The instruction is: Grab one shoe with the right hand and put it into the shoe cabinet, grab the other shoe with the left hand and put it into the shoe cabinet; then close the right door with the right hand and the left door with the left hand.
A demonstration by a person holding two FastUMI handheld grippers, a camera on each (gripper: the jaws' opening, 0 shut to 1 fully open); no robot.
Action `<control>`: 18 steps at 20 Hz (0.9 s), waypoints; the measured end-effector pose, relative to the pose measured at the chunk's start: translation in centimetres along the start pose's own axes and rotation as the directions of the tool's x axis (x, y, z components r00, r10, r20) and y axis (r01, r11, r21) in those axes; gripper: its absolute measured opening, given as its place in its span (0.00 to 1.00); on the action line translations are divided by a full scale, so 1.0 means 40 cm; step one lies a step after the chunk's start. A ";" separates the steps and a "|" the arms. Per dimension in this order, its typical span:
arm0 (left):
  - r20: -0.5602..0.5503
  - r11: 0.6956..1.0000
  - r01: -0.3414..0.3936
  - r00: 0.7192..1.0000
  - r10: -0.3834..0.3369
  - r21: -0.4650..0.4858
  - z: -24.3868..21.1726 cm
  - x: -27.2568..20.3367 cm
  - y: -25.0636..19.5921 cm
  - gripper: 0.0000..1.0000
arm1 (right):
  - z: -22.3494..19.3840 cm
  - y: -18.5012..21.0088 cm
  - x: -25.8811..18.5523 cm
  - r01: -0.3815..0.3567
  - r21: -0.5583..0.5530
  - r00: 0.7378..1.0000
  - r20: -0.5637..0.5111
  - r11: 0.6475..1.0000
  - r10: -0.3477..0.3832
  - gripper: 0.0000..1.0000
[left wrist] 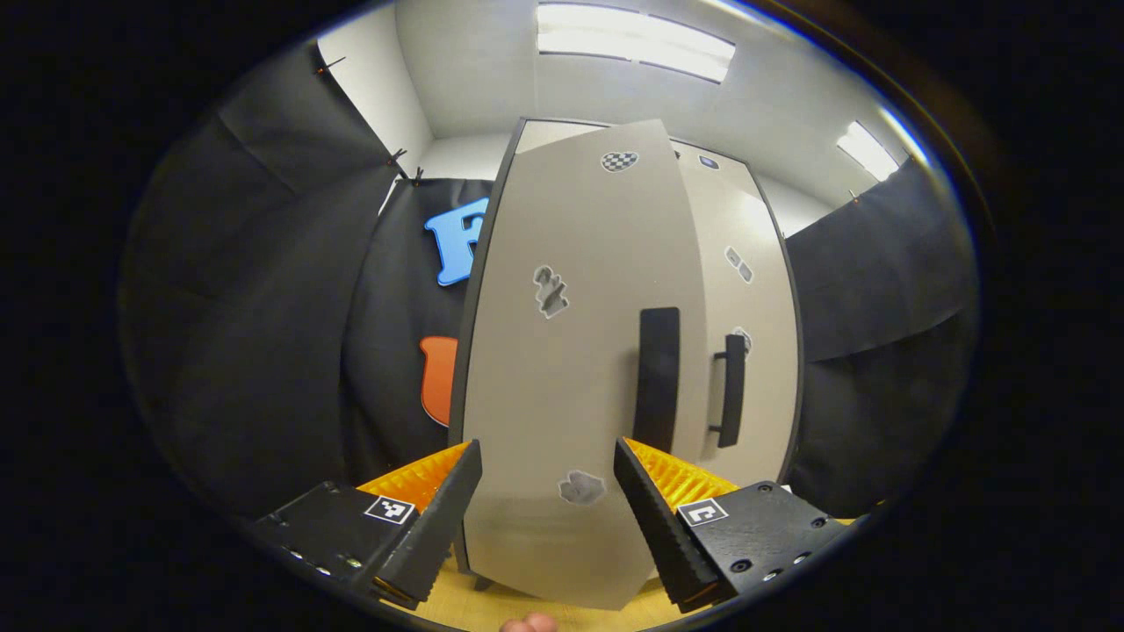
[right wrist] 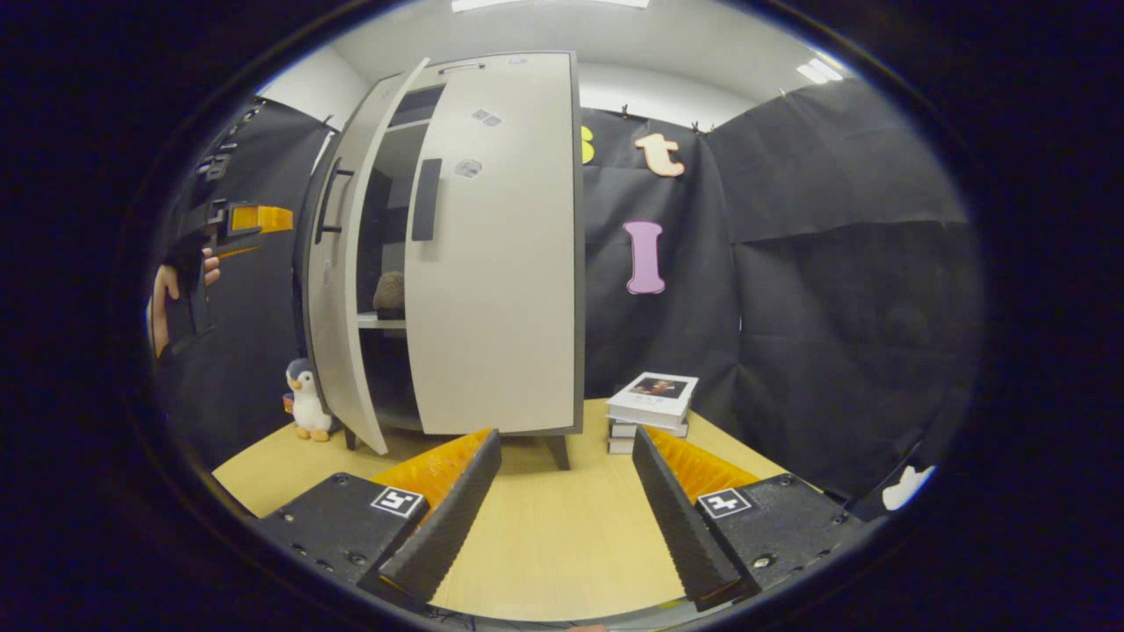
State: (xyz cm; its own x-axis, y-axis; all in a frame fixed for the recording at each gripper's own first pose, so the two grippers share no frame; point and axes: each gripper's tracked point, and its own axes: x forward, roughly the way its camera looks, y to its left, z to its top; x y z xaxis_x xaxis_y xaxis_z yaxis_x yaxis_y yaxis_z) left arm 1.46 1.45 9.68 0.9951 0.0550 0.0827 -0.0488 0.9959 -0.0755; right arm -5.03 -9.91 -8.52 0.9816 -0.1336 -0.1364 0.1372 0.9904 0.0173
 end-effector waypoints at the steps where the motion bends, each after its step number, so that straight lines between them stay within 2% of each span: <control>1: -0.021 1.000 0.004 1.000 -0.004 -0.007 -0.030 -0.032 -0.018 0.92 | -0.003 0.004 0.007 -0.007 0.015 1.000 -0.004 1.000 0.007 0.98; 6: -0.124 1.000 -0.006 0.992 0.003 -0.018 -0.228 -0.180 -0.086 0.93 | 0.009 0.023 0.032 -0.040 0.021 0.999 -0.002 0.999 0.040 0.98; 10: -0.199 0.999 0.012 0.980 -0.003 0.047 -0.338 -0.241 -0.129 0.93 | 0.019 0.045 0.037 -0.070 0.012 0.997 -0.012 0.997 0.070 0.99; 13: -0.222 1.000 0.026 0.975 -0.024 0.004 -0.372 -0.256 -0.163 0.93 | 0.045 0.051 0.040 -0.071 -0.009 0.997 0.003 0.997 0.071 0.99; 18: -0.208 0.998 0.046 0.977 -0.051 -0.030 -0.347 -0.231 -0.177 0.93 | 0.072 0.068 0.051 -0.095 -0.016 0.995 0.025 0.995 0.095 0.99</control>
State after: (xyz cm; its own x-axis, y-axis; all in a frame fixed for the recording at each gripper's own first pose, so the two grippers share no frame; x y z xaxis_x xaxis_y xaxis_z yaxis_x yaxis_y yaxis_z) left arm -6.20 -7.10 -4.36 0.9924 -0.0120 -0.1223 -0.0005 0.9948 -0.1014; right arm -2.27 -7.59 -5.89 0.9933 -0.0393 -0.1089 0.0411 0.9991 0.0141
